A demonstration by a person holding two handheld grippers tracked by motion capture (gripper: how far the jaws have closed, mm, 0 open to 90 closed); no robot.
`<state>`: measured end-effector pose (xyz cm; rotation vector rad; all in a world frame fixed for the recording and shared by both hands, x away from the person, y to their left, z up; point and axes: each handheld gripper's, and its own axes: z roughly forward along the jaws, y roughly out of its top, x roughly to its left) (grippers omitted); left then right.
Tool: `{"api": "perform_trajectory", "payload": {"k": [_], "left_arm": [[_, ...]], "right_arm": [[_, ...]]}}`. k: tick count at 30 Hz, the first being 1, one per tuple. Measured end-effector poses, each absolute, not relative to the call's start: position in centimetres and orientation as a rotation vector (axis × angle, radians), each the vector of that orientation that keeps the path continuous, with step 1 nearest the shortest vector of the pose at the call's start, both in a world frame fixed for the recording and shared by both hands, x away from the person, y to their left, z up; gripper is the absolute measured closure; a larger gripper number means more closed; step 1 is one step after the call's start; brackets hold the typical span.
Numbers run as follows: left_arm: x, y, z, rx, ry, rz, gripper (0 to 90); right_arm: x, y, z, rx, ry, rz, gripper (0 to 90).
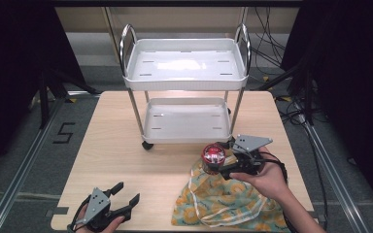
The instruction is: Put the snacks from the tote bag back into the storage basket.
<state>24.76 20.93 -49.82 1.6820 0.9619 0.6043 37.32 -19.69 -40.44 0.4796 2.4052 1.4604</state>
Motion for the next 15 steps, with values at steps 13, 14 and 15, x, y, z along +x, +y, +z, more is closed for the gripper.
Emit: {"api": "perform_trajectory", "payload": {"k": [13, 14, 15], "left_arm": [[24.76, 21.05, -49.74, 1.685, 0.953, 0.608, 29.6], [24.70, 21.00, -49.73, 1.680, 0.965, 0.605, 29.6], [24.67, 21.03, -49.70, 1.684, 0.968, 0.609, 29.6]], "right_arm": [[37.75, -18.76, -40.56, 0.476, 2.426, 1.464, 26.2], [37.76, -18.73, -40.52, 0.476, 2.429, 1.459, 26.2], [37.84, -18.60, -40.53, 0.467, 2.421, 1.462, 26.2]]}}
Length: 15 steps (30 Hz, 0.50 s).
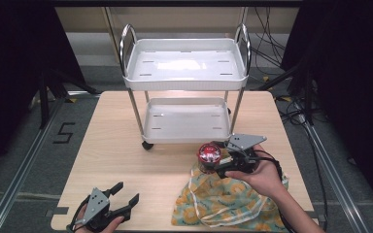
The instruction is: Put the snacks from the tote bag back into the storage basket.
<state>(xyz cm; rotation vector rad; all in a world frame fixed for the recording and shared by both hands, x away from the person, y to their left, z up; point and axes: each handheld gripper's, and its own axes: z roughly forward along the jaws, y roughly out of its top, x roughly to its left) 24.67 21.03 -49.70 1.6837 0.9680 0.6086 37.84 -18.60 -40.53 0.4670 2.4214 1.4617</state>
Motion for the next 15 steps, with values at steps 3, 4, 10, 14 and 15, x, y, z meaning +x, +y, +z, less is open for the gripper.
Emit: {"api": "perform_trajectory", "payload": {"k": [3, 4, 10, 14, 15], "left_arm": [[24.66, 20.96, -49.70, 1.673, 0.970, 0.606, 29.7], [24.65, 21.05, -49.69, 1.685, 0.967, 0.610, 29.7], [24.68, 21.07, -49.71, 1.685, 0.969, 0.611, 29.6], [24.65, 21.03, -49.70, 1.684, 0.968, 0.609, 29.6], [24.64, 21.02, -49.69, 1.683, 0.969, 0.610, 29.6]], "right_arm": [[37.77, -18.57, -40.50, 0.485, 2.427, 1.458, 26.2], [37.90, -18.62, -40.43, 0.471, 2.412, 1.450, 26.2], [38.10, -18.36, -40.52, 0.469, 2.415, 1.457, 26.2], [38.15, -18.23, -40.49, 0.487, 2.419, 1.460, 26.2], [38.19, -18.19, -40.45, 0.484, 2.419, 1.460, 26.2]]}}
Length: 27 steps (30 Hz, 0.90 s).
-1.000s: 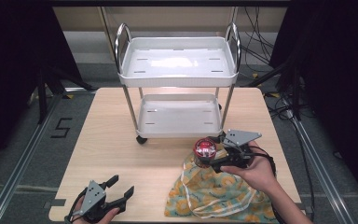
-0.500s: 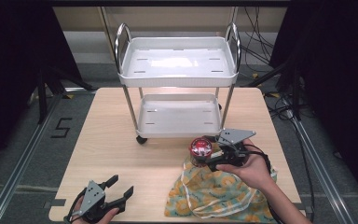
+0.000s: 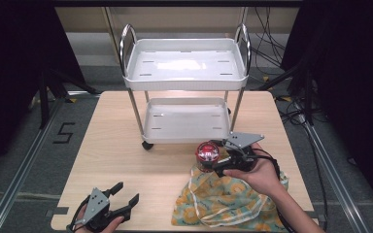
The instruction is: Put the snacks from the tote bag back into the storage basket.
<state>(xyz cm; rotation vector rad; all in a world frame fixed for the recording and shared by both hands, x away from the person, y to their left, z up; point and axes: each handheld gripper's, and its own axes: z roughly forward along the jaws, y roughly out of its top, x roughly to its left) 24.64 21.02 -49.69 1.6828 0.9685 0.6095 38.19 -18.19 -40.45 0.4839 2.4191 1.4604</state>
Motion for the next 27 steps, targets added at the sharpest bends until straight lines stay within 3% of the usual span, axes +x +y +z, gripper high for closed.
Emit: {"api": "perform_trajectory", "payload": {"k": [27], "left_arm": [[24.82, 20.92, -49.77, 1.679, 0.953, 0.602, 29.6]], "right_arm": [[38.82, -17.27, -40.68, 0.464, 2.446, 1.453, 26.1]]}}
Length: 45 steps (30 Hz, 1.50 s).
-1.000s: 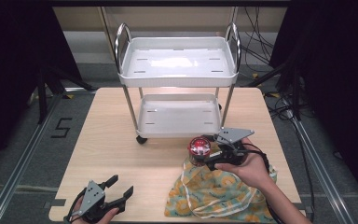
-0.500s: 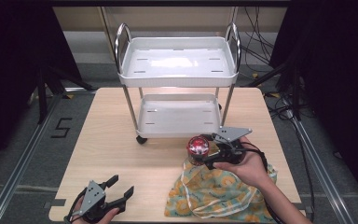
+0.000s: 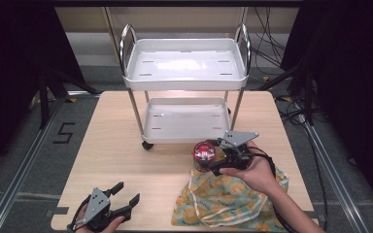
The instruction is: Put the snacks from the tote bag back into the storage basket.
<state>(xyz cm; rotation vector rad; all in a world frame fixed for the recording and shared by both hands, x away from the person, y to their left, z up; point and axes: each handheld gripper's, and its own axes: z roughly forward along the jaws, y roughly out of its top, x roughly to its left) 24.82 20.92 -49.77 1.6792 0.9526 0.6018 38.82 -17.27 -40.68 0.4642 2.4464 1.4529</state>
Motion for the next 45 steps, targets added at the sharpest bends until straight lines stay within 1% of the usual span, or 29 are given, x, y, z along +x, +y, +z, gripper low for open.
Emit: {"api": "perform_trajectory", "payload": {"k": [45], "left_arm": [[24.7, 21.0, -49.6, 1.677, 0.964, 0.607, 29.2]], "right_arm": [[39.8, -15.9, -40.6, 0.469, 2.457, 1.452, 26.2]]}}
